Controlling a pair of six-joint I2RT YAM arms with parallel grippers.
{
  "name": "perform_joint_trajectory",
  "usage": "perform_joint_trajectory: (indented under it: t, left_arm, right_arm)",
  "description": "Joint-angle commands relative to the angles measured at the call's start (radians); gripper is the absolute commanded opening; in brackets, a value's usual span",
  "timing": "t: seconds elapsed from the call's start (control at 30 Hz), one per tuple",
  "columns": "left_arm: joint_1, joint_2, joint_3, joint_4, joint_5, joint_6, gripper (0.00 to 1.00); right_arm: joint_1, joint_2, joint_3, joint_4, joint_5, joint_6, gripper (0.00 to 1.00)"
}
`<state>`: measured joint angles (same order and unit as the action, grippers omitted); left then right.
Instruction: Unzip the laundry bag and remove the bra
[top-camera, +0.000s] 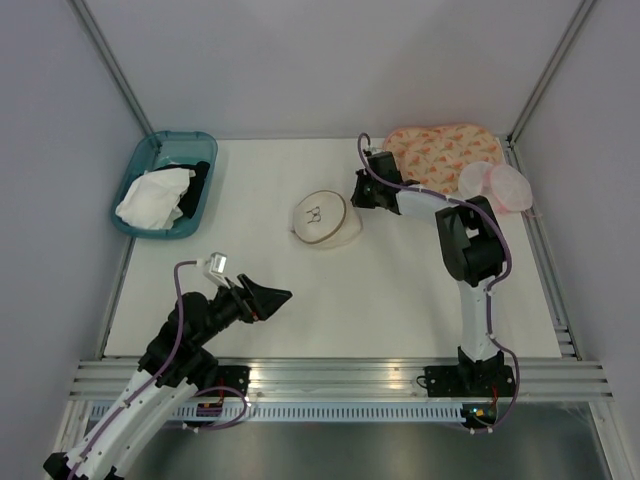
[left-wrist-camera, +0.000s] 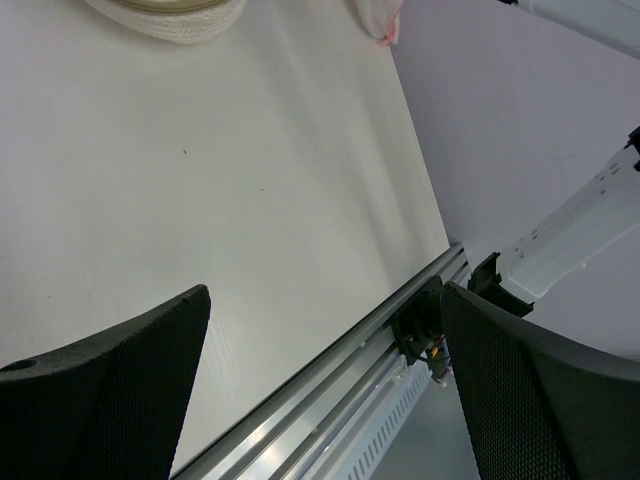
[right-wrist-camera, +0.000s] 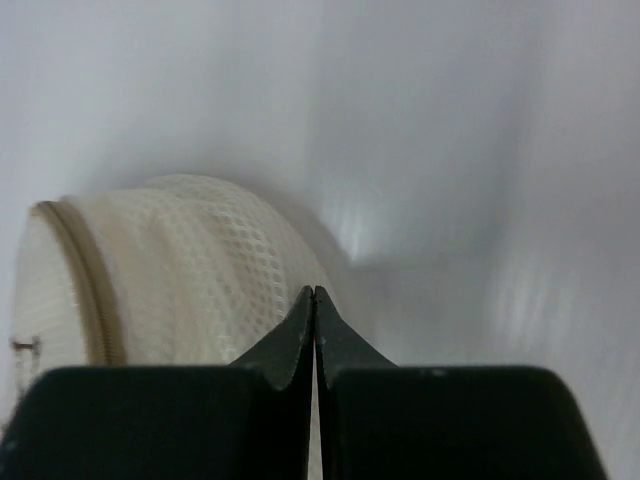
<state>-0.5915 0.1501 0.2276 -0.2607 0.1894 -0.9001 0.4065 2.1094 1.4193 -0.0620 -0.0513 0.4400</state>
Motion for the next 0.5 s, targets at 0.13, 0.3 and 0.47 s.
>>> perform_joint_trajectory:
  t: [0.13,0.3,0.47]
  left_arm:
    - [-0.002,0.040,0.055,-0.002,-0.056,0.038,1.00]
    - [-0.004,0.049,0.050,-0.005,-0.056,0.040,1.00]
    - [-0.004,0.029,0.023,-0.002,-0.059,0.027,1.00]
  right_arm:
    - [-0.028,0.041,0.172,0.014,-0.141,-0.053,0.00]
    - [-0.018,-0.181,0.049,-0.001,0.242,-0.072,0.10]
    - [0.037,-0.397,-0.123,-0.054,0.283,-0.061,0.69]
